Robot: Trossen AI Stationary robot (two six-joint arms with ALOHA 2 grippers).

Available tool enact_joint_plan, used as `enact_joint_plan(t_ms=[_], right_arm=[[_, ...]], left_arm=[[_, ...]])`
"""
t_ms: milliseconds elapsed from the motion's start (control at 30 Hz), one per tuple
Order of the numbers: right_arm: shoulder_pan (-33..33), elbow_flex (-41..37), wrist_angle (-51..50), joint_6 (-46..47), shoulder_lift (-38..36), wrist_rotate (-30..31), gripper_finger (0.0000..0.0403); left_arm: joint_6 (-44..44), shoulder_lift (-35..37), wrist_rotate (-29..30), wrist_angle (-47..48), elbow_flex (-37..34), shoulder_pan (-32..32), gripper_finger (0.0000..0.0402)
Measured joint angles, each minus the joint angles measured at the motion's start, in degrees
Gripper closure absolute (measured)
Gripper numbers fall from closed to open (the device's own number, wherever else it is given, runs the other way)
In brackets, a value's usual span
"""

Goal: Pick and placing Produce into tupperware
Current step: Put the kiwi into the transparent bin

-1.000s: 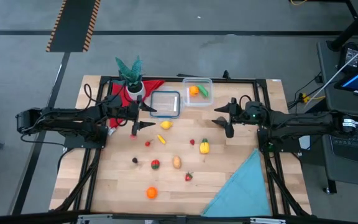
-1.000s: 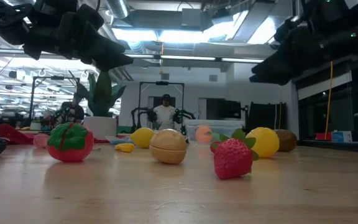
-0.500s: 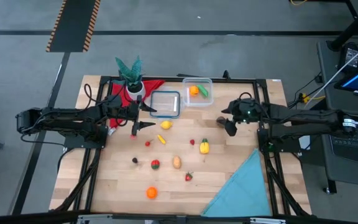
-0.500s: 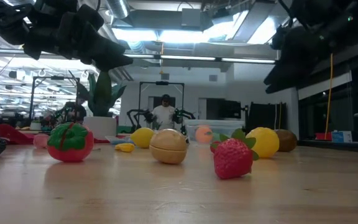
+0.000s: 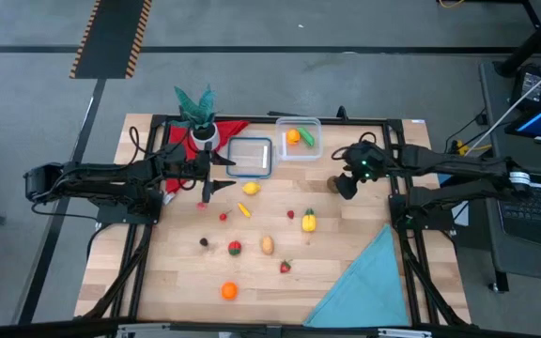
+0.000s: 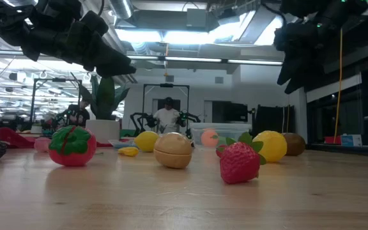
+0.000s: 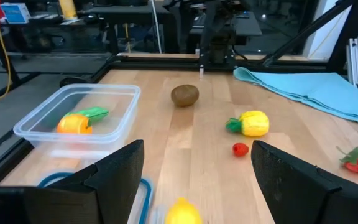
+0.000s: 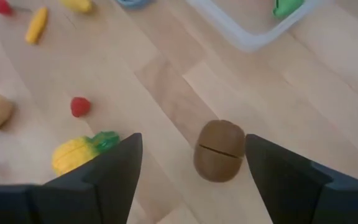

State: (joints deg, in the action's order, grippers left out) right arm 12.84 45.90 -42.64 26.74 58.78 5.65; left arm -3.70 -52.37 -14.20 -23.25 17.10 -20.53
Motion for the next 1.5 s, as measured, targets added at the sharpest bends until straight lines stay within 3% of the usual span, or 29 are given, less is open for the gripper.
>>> enact_joint_plan(t_ms=[500,1500], right_arm=[[0.4,5.7,-4.9,-1.6,16.8,-0.1,0.0119],[2.1,5.2,-4.2,-0.2,27.1,-0.2,0.0119]], left_arm=[[0.0,0.0,0.0,1.0,0.0,0.0,0.0113],[0.0,0.0,0.0,2.3,0.0,0.0,0.0113]])
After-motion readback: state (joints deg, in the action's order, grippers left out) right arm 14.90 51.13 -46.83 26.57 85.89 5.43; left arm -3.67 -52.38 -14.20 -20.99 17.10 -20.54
